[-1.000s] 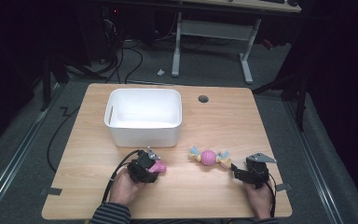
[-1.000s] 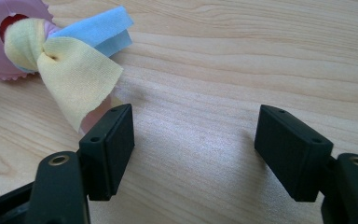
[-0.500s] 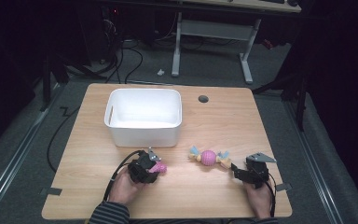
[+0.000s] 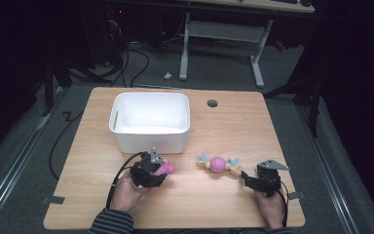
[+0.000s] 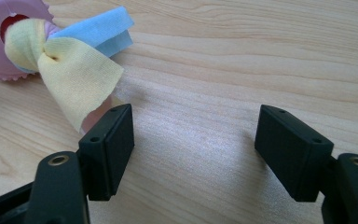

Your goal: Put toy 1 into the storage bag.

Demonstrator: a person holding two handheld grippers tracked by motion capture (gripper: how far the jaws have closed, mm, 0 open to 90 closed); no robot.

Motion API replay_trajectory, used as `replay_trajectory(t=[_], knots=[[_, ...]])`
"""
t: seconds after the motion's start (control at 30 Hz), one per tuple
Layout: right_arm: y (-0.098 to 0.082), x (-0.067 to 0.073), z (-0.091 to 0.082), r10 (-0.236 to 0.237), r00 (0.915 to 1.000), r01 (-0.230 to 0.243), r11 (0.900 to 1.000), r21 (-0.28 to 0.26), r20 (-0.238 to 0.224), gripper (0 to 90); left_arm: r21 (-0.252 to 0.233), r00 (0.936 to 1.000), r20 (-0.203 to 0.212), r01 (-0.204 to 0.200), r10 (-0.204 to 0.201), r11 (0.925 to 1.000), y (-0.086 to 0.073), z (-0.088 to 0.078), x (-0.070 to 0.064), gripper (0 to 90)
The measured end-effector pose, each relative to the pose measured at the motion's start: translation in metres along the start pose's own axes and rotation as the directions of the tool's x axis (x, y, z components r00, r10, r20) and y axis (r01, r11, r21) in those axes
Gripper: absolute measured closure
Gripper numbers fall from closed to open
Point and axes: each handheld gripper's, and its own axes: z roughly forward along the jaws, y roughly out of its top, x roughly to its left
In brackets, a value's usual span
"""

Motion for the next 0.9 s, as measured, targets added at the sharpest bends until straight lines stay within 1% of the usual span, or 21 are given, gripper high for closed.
replay_trajectory(t=[0.07, 0.1, 0.13, 0.17, 0.2, 0.23, 0.3, 0.37, 0.4, 0.47, 0.5, 0.53, 0.63, 0.7, 0.73, 0.77, 0.8, 0.83, 0.9], knots=[[0.0, 0.0, 0.0, -0.002, 1.0, 0.002, 1.0, 0.0, -0.002, 28.2, -0.025, 1.0, 0.008, 0.003, -0.003, 0.9997, 0.004, -0.008, 0.003, 59.6], [0.0, 0.0, 0.0, -0.002, 1.0, 0.002, 1.0, 0.0, -0.002, 28.2, -0.025, 1.0, 0.008, 0.003, -0.003, 0.9997, 0.004, -0.008, 0.003, 59.6], [0.0, 0.0, 0.0, -0.005, 1.0, 0.005, 1.0, -0.001, -0.002, 28.2, -0.042, 0.9999, 0.012, 0.002, -0.002, 0.9991, 0.007, -0.014, 0.004, 59.6], [0.0, 0.0, 0.0, -0.005, 1.0, 0.005, 1.0, -0.001, -0.002, 28.2, -0.042, 0.9999, 0.012, 0.002, -0.002, 0.9991, 0.007, -0.014, 0.004, 59.6], [0.0, 0.0, 0.0, -0.005, 1.0, 0.005, 1.0, -0.001, -0.003, 28.2, -0.052, 1.0, 0.008, -0.004, 0.004, 0.9986, 0.01, -0.019, 0.006, 59.6], [0.0, 0.0, 0.0, -0.005, 1.0, 0.005, 1.0, -0.001, -0.003, 28.2, -0.052, 1.0, 0.008, -0.004, 0.004, 0.9986, 0.01, -0.019, 0.006, 59.6], [0.0, 0.0, 0.0, -0.005, 1.0, 0.005, 1.0, -0.001, -0.003, 28.2, -0.067, 1.0, 0.001, -0.006, 0.006, 0.9978, 0.013, -0.026, 0.007, 59.5], [0.0, 0.0, 0.0, -0.005, 1.0, 0.005, 1.0, -0.001, -0.004, 28.2, -0.082, 1.0, 0.005, -0.003, 0.004, 0.9966, 0.016, -0.033, 0.009, 59.6], [0.0, 0.0, 0.0, -0.005, 1.0, 0.005, 1.0, -0.001, -0.004, 28.2, -0.085, 1.0, 0.008, -0.003, 0.004, 0.9964, 0.017, -0.035, 0.01, 59.6], [0.0, 0.0, 0.0, -0.006, 1.0, 0.006, 1.0, -0.001, -0.004, 28.2, -0.086, 1.0, 0.001, -0.009, 0.009, 0.9963, 0.02, -0.04, 0.011, 59.5], [0.0, 0.0, 0.0, -0.006, 1.0, 0.006, 1.0, -0.001, -0.004, 28.1, -0.088, 0.9999, -0.002, -0.012, 0.012, 0.9961, 0.024, -0.044, 0.012, 59.5], [0.0, 0.0, 0.0, -0.006, 1.0, 0.006, 1.0, -0.001, -0.004, 28.1, -0.088, 0.9999, -0.002, -0.012, 0.012, 0.9961, 0.024, -0.044, 0.012, 59.5], [-0.001, 0.0, -0.001, -0.008, 1.0, 0.008, 1.0, 0.0, -0.006, 27.9, -0.096, 0.9999, -0.005, -0.017, 0.016, 0.9952, 0.032, -0.051, 0.015, 59.5], [0.0, 0.0, 0.0, -0.008, 0.9999, 0.008, 1.0, -0.001, -0.006, 27.9, -0.108, 0.9999, 0.001, -0.013, 0.013, 0.9941, 0.038, -0.057, 0.018, 59.4], [-0.001, 0.001, -0.001, -0.01, 0.9999, 0.01, 1.0, 0.0, -0.008, 27.8, -0.127, 0.9997, 0.023, 0.002, 0.001, 0.9918, 0.043, -0.063, 0.022, 59.3], [-0.001, 0.001, -0.001, -0.01, 0.9999, 0.01, 1.0, 0.0, -0.008, 27.7, -0.127, 0.9997, 0.023, 0.002, 0.001, 0.9918, 0.043, -0.063, 0.022, 59.2], [-0.001, 0.001, -0.001, -0.01, 0.9999, 0.01, 1.0, 0.0, -0.008, 27.7, -0.144, 0.9991, 0.041, 0.014, -0.008, 0.9895, 0.046, -0.068, 0.025, 59.2], [-0.001, 0.001, -0.001, -0.011, 0.9999, 0.011, 1.0, 0.0, -0.009, 27.6, -0.153, 0.9988, 0.048, 0.019, -0.012, 0.9881, 0.048, -0.072, 0.027, 59.2], [-0.001, 0.001, -0.001, -0.013, 0.9999, 0.013, 1.0, 0.001, -0.011, 27.6, -0.168, 0.9988, 0.045, 0.028, -0.021, 0.9854, 0.054, -0.079, 0.032, 59.2]])
